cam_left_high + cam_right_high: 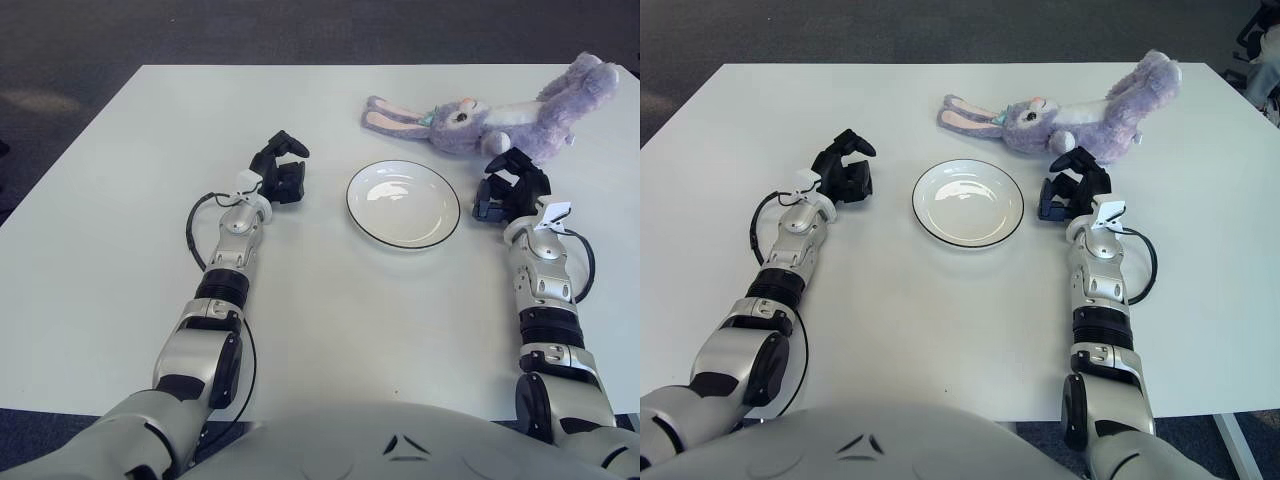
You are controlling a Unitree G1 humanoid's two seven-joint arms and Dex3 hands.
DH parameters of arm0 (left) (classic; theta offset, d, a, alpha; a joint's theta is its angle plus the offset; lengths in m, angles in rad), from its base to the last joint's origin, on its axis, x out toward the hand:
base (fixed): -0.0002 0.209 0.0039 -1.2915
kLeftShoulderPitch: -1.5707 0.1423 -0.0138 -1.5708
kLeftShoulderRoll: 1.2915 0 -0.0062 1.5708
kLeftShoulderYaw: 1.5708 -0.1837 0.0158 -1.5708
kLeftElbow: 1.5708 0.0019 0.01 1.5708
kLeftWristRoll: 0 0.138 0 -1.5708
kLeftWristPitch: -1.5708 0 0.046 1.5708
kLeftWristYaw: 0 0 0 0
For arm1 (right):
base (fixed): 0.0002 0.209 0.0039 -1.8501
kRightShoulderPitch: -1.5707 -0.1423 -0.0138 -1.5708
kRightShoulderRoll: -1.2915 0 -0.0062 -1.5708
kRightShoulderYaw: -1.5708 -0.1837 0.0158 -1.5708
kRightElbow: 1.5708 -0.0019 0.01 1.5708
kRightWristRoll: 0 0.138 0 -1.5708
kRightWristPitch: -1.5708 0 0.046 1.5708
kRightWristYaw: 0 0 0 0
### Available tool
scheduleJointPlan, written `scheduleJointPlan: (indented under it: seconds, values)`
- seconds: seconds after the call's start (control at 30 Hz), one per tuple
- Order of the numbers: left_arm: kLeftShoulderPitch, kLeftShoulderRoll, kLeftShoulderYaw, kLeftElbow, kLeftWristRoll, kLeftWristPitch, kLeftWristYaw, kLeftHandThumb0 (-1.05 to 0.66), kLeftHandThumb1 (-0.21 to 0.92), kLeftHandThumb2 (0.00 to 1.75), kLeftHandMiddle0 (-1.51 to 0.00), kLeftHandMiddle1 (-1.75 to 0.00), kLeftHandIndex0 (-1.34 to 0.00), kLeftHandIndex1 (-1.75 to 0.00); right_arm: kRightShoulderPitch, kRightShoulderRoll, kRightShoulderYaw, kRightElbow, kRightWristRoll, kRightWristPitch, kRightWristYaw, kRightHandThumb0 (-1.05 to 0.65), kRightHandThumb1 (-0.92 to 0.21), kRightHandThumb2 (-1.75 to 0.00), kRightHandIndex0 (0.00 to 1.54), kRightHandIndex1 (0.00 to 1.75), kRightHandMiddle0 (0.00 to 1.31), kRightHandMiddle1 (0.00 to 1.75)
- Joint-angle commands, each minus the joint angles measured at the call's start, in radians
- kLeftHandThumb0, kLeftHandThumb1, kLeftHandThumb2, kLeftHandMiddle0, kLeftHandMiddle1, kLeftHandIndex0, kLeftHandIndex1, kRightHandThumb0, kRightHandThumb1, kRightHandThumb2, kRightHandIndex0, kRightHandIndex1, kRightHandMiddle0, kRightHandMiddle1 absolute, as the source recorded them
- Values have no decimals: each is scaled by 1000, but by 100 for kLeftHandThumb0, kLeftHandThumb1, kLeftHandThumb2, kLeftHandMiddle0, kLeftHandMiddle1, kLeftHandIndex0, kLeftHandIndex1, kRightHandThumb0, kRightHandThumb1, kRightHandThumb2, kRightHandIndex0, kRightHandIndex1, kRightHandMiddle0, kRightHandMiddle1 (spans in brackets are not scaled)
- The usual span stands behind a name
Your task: Put the doll into the plate.
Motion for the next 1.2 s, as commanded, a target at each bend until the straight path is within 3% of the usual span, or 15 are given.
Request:
scheduleJointPlan:
  seconds: [0.0,1.17]
  values:
    - [72,-10,-8,41,15,19,13,-43,47,113,-104,-175,-49,-175,122,23,2,65,-1,21,6,-1,1,-170,88,175,61,175]
    - [118,-13,-16,-9,37,18,53,-44,43,117,-108,-175,-52,-175,153,39,-1,42,1,16,-2,-1,4,-173,89,175,64,173]
